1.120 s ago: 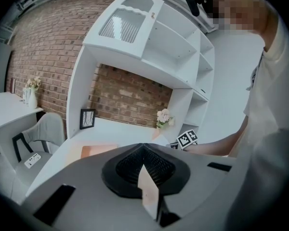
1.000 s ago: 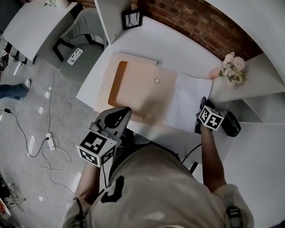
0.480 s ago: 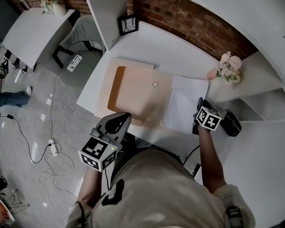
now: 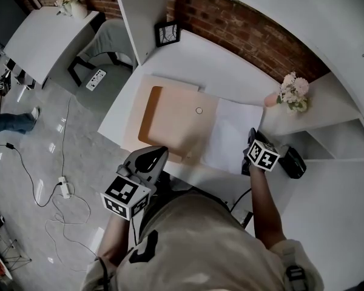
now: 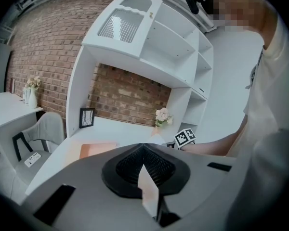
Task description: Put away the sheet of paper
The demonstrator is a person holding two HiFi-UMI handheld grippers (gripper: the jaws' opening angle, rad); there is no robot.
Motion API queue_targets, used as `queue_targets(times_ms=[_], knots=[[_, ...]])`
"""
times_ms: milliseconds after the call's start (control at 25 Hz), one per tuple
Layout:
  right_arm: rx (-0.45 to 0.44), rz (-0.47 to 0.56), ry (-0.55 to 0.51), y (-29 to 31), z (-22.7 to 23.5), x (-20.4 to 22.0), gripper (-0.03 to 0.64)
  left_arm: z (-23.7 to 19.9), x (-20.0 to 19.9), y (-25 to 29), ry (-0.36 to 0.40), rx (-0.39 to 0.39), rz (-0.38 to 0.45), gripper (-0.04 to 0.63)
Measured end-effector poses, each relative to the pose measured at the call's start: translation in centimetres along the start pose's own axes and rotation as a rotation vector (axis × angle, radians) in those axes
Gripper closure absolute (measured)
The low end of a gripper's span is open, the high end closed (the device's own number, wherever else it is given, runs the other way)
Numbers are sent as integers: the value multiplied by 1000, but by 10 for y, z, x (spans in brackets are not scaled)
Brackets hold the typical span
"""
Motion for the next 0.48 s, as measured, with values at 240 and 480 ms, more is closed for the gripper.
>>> queue_targets(times_ms=[240, 480], knots=[[-25, 7, 27, -2, -15, -4, 589, -5, 1, -8, -3, -9, 15, 580], [-56, 19, 65, -3, -29, -9, 589, -6, 1, -12, -7, -2, 14, 580]])
Point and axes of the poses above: the fingertips, and each gripper's own axes: y forward along the fingers, z to its right, x out of its underside, the point moved 5 cm from there along -y, backward along the fingers, and after that the axes turned 4 degrees about -y, right-handed, at the moved point
